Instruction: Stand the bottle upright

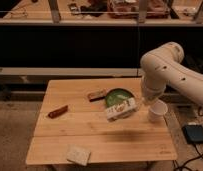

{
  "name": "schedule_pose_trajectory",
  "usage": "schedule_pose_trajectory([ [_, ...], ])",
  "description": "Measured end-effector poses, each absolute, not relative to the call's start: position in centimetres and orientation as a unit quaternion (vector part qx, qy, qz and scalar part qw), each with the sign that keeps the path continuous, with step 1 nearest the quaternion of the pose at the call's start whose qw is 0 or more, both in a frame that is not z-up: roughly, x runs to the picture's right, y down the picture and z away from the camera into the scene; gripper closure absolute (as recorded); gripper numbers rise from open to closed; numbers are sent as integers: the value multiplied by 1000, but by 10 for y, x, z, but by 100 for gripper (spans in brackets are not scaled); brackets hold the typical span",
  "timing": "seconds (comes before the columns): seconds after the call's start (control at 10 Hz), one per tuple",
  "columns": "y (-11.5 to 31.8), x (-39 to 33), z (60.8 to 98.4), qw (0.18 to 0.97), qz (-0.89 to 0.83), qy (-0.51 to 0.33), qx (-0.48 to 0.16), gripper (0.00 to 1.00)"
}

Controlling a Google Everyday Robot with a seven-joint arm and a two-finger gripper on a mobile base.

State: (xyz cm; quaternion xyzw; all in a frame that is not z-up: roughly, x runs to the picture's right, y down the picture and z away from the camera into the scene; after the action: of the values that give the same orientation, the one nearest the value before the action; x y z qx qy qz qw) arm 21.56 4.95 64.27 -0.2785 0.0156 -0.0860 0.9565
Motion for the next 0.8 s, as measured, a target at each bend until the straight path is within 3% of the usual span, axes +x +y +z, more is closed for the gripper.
schedule_pose_trajectory([
  [0.4,65,216,663,957,-86,18,-277,100],
  [0.8,138,234,754,962,-114,32,-246,100],
])
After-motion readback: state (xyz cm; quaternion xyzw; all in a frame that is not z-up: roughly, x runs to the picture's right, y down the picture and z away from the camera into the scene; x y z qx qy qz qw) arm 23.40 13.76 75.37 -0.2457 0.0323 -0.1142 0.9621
